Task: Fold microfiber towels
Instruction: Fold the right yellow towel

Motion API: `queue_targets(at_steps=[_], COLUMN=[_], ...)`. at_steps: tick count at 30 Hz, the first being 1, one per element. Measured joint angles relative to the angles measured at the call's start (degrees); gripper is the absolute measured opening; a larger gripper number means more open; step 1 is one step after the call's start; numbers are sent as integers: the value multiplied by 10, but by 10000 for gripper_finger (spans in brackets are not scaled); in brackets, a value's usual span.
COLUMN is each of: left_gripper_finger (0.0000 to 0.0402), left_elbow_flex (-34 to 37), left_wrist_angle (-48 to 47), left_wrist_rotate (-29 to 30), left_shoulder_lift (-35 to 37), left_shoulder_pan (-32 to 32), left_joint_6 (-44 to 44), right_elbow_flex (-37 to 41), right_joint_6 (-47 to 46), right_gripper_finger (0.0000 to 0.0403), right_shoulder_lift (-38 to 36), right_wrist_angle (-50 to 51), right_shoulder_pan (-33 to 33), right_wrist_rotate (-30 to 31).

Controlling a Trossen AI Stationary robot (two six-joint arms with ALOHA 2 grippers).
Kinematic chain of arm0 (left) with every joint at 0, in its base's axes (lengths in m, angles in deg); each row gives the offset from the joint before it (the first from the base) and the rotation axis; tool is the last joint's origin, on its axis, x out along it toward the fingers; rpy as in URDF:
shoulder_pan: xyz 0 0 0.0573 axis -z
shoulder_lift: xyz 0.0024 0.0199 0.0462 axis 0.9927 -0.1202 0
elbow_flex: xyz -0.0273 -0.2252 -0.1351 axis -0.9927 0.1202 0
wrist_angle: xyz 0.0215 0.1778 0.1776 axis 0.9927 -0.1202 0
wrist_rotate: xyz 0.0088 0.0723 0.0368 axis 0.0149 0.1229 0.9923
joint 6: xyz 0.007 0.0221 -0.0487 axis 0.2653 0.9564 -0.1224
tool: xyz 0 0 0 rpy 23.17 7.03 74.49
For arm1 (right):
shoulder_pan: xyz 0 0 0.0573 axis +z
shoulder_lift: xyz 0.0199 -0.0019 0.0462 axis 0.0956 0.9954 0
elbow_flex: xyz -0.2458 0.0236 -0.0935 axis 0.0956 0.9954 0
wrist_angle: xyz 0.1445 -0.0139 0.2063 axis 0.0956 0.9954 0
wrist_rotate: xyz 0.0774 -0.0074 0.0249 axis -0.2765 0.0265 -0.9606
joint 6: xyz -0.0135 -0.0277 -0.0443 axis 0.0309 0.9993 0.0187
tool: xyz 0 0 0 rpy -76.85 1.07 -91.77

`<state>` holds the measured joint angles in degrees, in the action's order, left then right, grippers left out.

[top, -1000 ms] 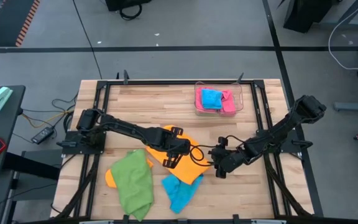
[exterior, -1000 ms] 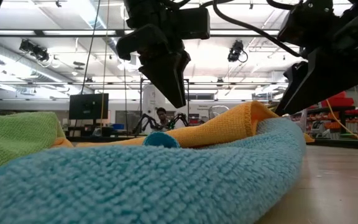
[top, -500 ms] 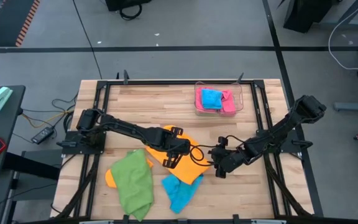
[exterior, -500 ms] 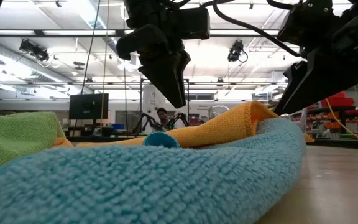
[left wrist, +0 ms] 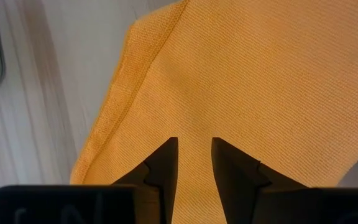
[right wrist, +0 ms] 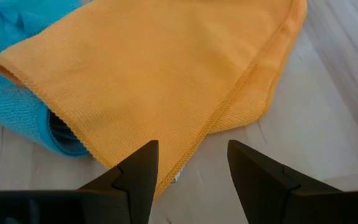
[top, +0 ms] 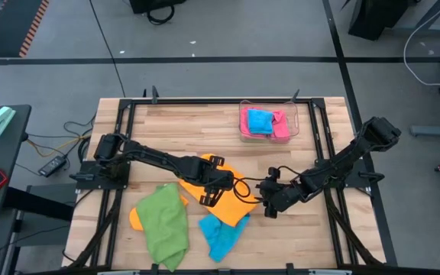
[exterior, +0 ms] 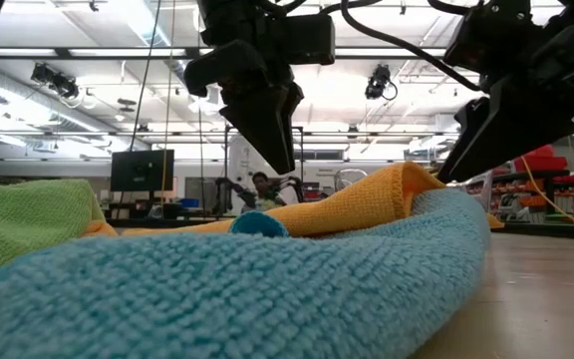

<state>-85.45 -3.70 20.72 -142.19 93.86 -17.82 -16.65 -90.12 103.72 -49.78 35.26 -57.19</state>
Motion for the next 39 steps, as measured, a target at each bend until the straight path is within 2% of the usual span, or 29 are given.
queue_targets(at_steps=[9,14,19,22,26,33,39], left_gripper_finger=[106,102,101,100,100,114,124], left_elbow_flex=[0,0,0,0,0,0,0], left_wrist_angle=[46,75,94,90,63,-19,-36], left_wrist_rotate=[0,10,12,12,12,6,-2], left_shoulder_lift=[0,0,0,0,0,-3,-7], left_shoulder_pan=[0,-10,-30,-40,-49,-82,-132], left_joint_6=[-19,39,87,76,27,-28,17], right_elbow_flex=[0,0,0,0,0,0,0], right_joint_6=[25,64,169,264,346,361,360], right_gripper_finger=[201,201,201,201,201,201,201], right_shoulder_lift=[0,0,0,0,0,0,0], right_wrist_angle=[0,26,13,-13,-42,-62,-92], right_shoulder_pan=[0,0,-4,-22,-76,-181,-210], right_wrist_rotate=[17,57,136,139,104,-37,-108])
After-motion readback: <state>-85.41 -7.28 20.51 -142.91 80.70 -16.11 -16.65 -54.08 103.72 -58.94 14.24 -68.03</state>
